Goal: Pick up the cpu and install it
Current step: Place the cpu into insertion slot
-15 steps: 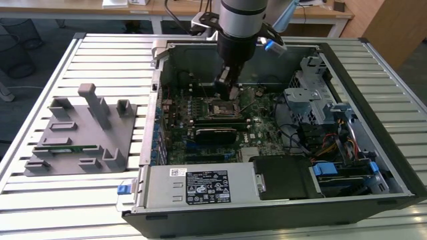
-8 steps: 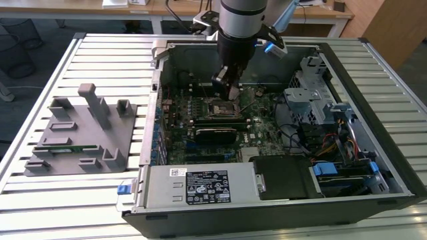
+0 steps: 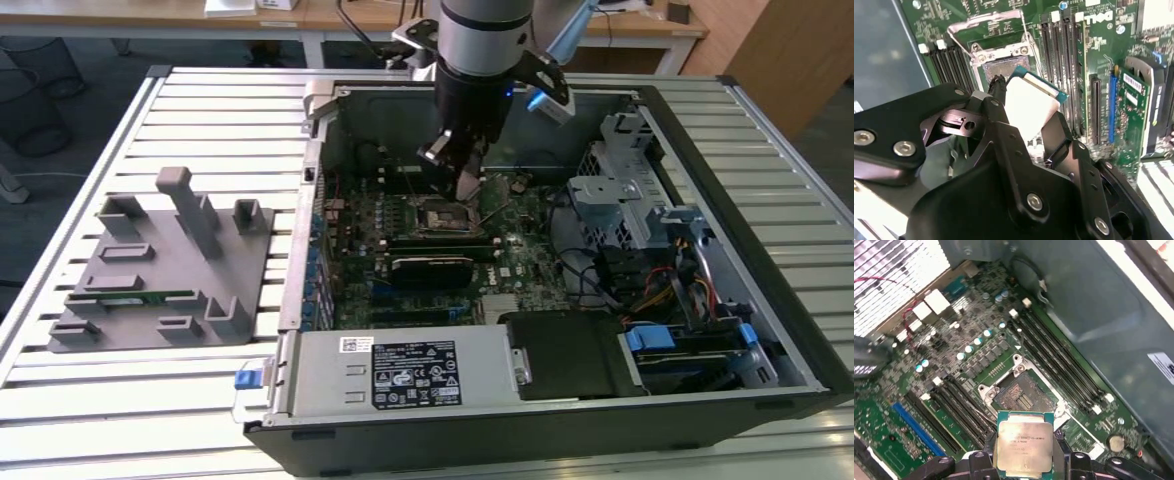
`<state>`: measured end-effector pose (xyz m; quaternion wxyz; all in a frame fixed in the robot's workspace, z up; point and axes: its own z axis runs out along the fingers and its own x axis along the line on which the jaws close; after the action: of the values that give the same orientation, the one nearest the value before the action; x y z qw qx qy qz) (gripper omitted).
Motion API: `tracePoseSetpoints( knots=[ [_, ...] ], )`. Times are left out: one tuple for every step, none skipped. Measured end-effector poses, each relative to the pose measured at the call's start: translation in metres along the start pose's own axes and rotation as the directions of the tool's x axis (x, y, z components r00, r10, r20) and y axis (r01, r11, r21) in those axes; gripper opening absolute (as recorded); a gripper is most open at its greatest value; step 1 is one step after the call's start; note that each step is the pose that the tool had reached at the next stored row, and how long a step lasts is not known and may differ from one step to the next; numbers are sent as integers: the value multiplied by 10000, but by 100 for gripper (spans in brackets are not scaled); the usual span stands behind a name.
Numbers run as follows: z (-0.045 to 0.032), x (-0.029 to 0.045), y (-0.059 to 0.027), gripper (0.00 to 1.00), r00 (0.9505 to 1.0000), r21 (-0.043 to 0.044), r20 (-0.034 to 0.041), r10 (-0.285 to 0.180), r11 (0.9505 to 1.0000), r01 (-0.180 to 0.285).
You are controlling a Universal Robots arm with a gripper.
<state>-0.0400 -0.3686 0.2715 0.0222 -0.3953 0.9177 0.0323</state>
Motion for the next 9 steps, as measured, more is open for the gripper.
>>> tracePoseSetpoints(
  knots=[
    [1,0,0,53,9999,11,6,157,9999,-157],
    [1,0,0,53,9995,23,12,315,9995,-315],
    [2,0,0,53,9989,33,19,473,9989,-473],
    [2,0,0,53,9980,45,25,634,9980,-634],
    [3,0,0,53,9968,55,32,794,9968,-794],
    [4,0,0,53,9953,67,39,963,9953,-963],
    [4,0,0,53,9936,78,46,1125,9936,-1126],
    [4,0,0,53,9917,89,53,1282,9917,-1283],
    [5,0,0,53,9896,99,61,1437,9896,-1438]
  ],
)
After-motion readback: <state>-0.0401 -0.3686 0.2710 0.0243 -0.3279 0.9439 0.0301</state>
